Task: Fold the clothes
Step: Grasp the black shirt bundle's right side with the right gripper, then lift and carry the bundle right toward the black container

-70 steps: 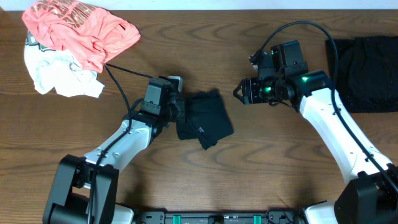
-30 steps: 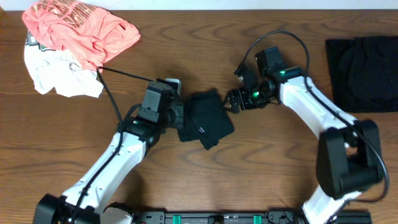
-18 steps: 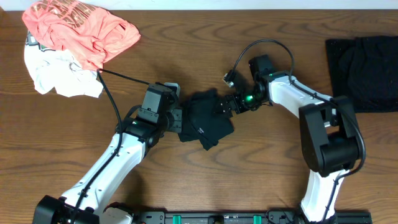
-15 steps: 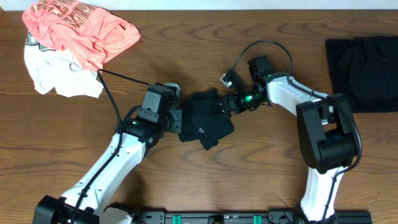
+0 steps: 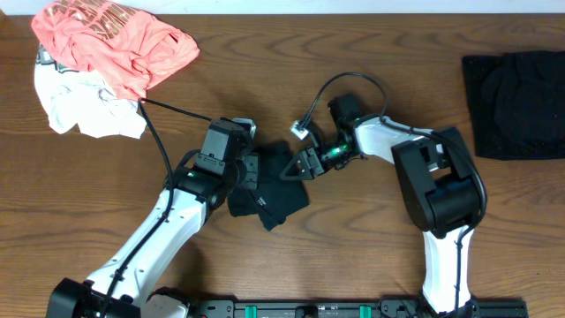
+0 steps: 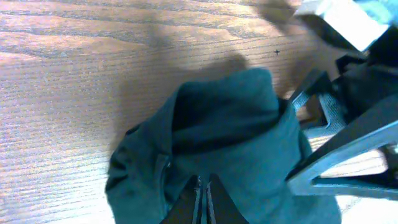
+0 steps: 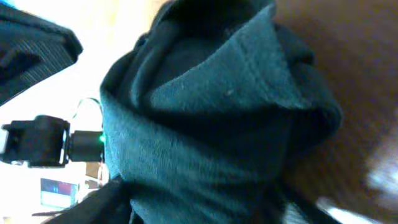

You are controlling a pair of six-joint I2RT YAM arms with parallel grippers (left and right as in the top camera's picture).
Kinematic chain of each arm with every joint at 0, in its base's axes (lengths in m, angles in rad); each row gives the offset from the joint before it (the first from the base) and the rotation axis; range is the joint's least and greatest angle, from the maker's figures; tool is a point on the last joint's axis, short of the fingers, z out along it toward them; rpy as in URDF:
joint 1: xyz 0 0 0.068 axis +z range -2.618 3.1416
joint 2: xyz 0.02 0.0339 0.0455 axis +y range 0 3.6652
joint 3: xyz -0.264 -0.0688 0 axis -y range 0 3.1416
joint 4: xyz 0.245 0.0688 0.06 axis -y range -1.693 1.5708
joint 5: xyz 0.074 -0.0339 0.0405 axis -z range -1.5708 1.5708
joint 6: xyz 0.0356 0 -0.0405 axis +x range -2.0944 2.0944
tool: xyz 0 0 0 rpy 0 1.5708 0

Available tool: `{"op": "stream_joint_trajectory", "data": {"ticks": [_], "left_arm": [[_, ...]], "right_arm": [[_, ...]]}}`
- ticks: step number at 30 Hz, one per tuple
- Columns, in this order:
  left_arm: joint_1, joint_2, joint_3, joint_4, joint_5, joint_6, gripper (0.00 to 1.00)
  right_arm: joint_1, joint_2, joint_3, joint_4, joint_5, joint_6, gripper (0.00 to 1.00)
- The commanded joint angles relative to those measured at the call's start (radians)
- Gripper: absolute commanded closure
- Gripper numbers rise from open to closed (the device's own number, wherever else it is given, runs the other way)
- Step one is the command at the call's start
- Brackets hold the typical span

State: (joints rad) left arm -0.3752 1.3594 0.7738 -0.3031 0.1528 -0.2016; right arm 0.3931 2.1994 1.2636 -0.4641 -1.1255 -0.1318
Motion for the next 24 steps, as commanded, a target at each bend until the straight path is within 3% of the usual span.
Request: {"op": "stream_joint_trajectory", "data": {"ticks": [1,5,8,24], "left_arm": [[-0.001,-0.033,0.005,0.001,-0.009,0.018,0.94],[-0.001,-0.053,0.005,0.001,-0.012,0.018,0.94],[-0.001,-0.07,0.005,-0.002,-0.012,0.018,0.94],[-0.001,-0.064,0.003,-0.076,-0.004,0.001,0.94]], "right_arm": [[0.013,0.014,-0.003,0.001,-0.018,-0.004,0.57],[0.008,0.014,-0.003,0.001,-0.032,-0.004,0.86],[-0.014,0.014,-0.002,0.001,-0.038,-0.004,0.99],[-0.201,0.013,-0.002,-0.061,-0.033,-0.03,0.99]]}}
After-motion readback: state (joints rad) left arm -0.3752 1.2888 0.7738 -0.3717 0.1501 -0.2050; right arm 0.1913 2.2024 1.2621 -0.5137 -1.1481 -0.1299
